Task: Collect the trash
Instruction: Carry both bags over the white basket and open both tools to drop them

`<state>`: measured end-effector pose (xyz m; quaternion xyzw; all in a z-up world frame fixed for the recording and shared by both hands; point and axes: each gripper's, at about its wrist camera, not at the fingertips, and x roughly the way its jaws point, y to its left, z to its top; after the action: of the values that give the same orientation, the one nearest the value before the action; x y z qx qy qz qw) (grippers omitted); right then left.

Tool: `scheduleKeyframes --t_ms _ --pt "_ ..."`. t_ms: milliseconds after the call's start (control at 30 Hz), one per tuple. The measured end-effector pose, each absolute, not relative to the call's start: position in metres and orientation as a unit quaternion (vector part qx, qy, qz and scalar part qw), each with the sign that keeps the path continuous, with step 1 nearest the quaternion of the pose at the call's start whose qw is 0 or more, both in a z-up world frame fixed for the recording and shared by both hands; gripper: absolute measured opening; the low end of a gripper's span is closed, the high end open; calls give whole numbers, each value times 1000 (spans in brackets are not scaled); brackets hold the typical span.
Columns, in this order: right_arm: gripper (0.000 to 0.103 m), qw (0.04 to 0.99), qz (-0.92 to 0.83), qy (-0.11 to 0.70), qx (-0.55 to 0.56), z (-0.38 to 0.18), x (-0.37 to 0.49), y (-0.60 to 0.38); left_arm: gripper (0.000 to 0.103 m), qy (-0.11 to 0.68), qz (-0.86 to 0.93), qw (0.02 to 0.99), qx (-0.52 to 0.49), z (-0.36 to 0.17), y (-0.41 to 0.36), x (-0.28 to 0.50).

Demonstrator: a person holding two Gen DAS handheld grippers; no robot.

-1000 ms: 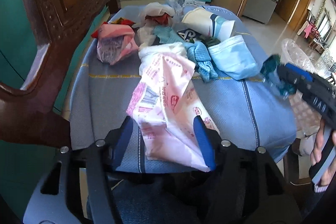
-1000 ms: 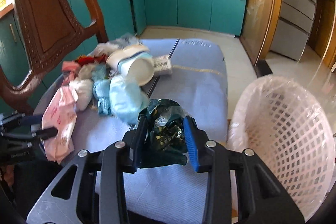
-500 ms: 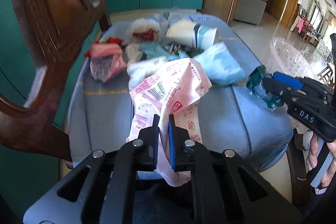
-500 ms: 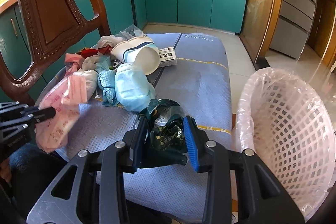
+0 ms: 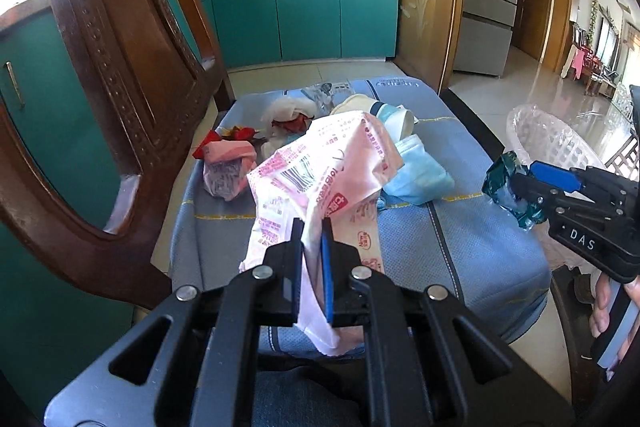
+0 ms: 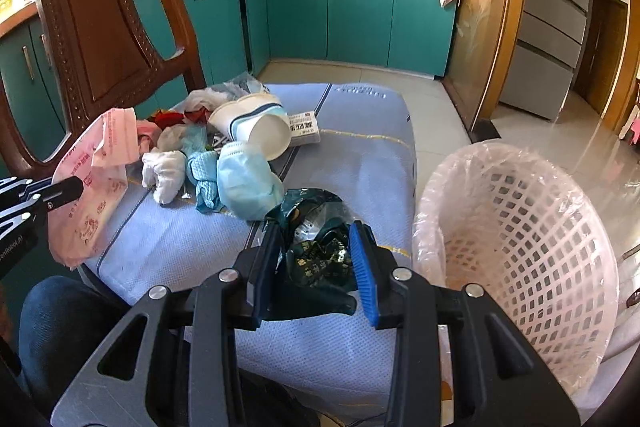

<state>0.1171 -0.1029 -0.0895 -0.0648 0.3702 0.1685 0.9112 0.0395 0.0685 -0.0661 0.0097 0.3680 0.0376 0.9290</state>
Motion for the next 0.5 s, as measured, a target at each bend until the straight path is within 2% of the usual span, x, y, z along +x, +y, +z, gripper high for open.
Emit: scheduleKeyframes --t_ms 500 --pt "36 908 180 374 -59 -95 108 -105 10 361 32 932 15 -61 56 35"
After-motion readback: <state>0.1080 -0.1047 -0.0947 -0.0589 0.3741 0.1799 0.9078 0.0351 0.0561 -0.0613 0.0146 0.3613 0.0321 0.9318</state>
